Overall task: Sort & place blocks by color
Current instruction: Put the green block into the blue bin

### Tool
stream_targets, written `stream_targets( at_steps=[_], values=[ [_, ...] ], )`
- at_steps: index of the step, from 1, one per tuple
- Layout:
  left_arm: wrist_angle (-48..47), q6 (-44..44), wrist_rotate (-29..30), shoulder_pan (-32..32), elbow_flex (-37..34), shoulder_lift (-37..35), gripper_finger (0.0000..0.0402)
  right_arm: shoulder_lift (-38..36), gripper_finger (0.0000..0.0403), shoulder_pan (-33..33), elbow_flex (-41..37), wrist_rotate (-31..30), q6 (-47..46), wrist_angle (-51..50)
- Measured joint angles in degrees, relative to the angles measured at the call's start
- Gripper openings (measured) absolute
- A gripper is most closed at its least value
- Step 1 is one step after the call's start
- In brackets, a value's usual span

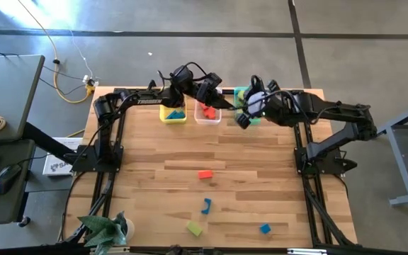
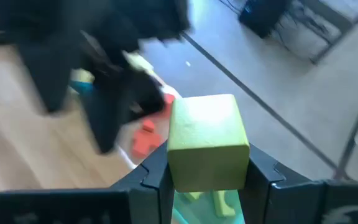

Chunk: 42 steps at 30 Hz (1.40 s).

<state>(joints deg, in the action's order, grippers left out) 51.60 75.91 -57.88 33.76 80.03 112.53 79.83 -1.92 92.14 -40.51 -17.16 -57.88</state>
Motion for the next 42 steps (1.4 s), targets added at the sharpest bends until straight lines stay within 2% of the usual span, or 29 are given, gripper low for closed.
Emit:
stream_targets(
  at_steps=[4,8,14,22,26,37,42],
  values=[
    [-0.1,-2.6,-3.3,0.5,0.0,0.0,0.0181,0.0,0.0105,-5.0,-1.5,0.5,-3.2,-2.1],
    [-3.3,-5.4,-3.9,0.1,0.0,0.0,0.0181,0.1,0.0105,-10.6,-4.8,4.7,-7.1,-3.1],
    [-16.7,-14.5,-2.3,-0.8,0.0,0.0,0.0181,0.1,0.0105,-17.5,-11.0,12.5,-11.3,-2.3],
    [-40.6,-32.7,9.4,-2.1,0.0,0.0,0.0181,0.1,0.0105,-24.8,-19.2,22.3,-13.1,2.9],
    [-48.8,-38.9,15.8,-2.7,0.0,0.0,0.0181,0.1,0.0105,-27.7,-23.7,26.9,-13.4,8.0],
    [-60.5,-48.3,25.9,-6.7,0.0,0.0,0.0181,0.1,0.0105,-32.8,-34.4,36.1,-18.0,19.3],
    [-65.8,-52.8,31.9,-9.4,0.0,0.0,0.0181,0.1,0.0105,-33.6,-37.8,37.6,-19.3,22.6]
  ],
)
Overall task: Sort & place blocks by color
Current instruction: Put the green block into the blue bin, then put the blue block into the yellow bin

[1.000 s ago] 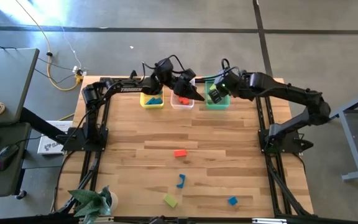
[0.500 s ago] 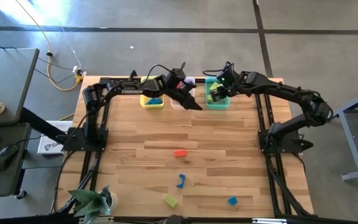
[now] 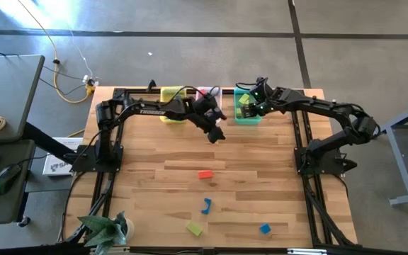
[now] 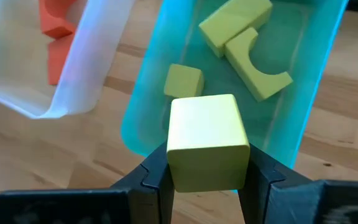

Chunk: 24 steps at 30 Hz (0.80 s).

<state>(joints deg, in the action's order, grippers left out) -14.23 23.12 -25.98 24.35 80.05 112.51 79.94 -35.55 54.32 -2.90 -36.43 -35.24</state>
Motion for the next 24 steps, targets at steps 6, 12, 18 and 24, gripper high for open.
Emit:
stream_targets(
  at_steps=[6,12,18,24],
  values=[
    [-5.7,-3.0,4.5,-2.5,0.0,0.0,0.0181,0.0,0.0105,-0.1,-2.8,0.2,-1.5,3.6],
    [-7.3,-3.0,4.8,-4.6,0.0,0.0,0.0181,0.0,0.0126,-0.1,-3.7,0.0,-2.3,4.2],
    [-7.6,-2.9,7.1,-7.0,0.0,0.0,0.0181,0.0,0.0159,-0.1,-3.7,-0.3,-1.0,5.2],
    [-9.0,-2.7,10.4,-9.2,0.0,0.0,0.0181,0.0,0.0163,-0.1,-3.7,-0.1,0.2,5.3]
  ],
)
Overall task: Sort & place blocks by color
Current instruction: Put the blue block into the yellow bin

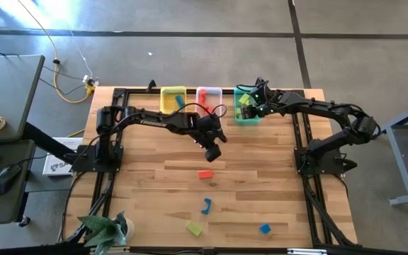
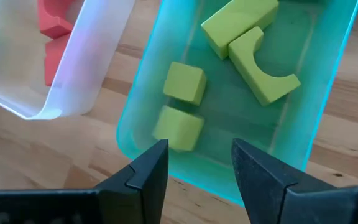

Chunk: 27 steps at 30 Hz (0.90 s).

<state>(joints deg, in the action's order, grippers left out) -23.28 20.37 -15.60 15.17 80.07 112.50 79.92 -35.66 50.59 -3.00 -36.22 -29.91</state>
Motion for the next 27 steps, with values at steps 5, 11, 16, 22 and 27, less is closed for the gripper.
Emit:
stream_targets(
  at_steps=[5,11,16,22,27],
  values=[
    [-1.6,0.6,1.4,-1.8,0.0,-0.8,0.0181,0.0,0.0164,0.0,0.0,3.2,1.9,0.3],
    [-3.4,1.1,6.5,-3.5,0.1,-3.5,0.0181,-3.0,0.0165,3.1,0.0,6.9,4.2,0.5],
    [-7.2,3.7,10.3,-4.7,0.1,-5.8,0.0181,-7.3,0.0165,8.0,0.0,8.1,4.1,-0.1],
    [-12.2,6.2,13.4,-7.2,0.0,-7.8,0.0181,-12.4,0.0165,14.7,0.1,10.6,3.7,-1.5],
    [-16.3,8.7,15.4,-9.4,0.0,-8.4,0.0181,-15.3,0.0165,21.0,0.1,12.7,3.1,-2.1]
  ],
)
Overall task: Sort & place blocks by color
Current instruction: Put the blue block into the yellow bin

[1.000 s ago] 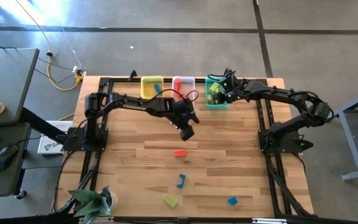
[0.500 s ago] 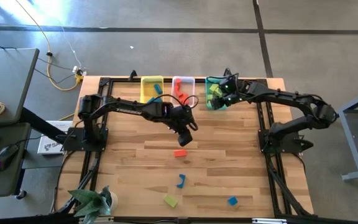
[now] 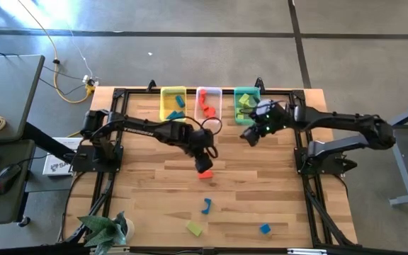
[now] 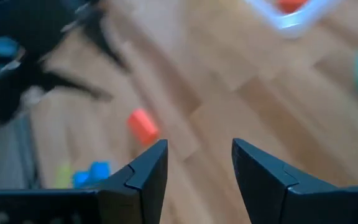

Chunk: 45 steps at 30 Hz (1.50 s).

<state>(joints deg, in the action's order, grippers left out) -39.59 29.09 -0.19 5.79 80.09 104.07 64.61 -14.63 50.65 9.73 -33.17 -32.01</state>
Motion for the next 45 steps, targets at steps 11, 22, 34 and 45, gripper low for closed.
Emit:
stream_targets(
  at_steps=[11,22,34,45],
  values=[
    [-3.5,6.8,2.7,-4.1,0.0,0.0,0.0181,-0.7,0.0165,13.7,0.0,3.4,4.1,0.0],
    [-3.7,6.1,2.5,-4.8,0.0,0.1,0.0181,-0.7,0.0165,29.5,0.0,-4.3,0.0,-2.4],
    [-4.4,0.4,2.4,-5.2,0.0,0.1,0.0181,0.8,0.0165,41.3,7.2,-14.8,-11.7,-5.9],
    [-4.3,-2.9,2.8,-5.1,0.0,0.1,0.0181,14.0,0.0165,46.7,21.6,-17.9,-13.5,-24.0]
  ],
)
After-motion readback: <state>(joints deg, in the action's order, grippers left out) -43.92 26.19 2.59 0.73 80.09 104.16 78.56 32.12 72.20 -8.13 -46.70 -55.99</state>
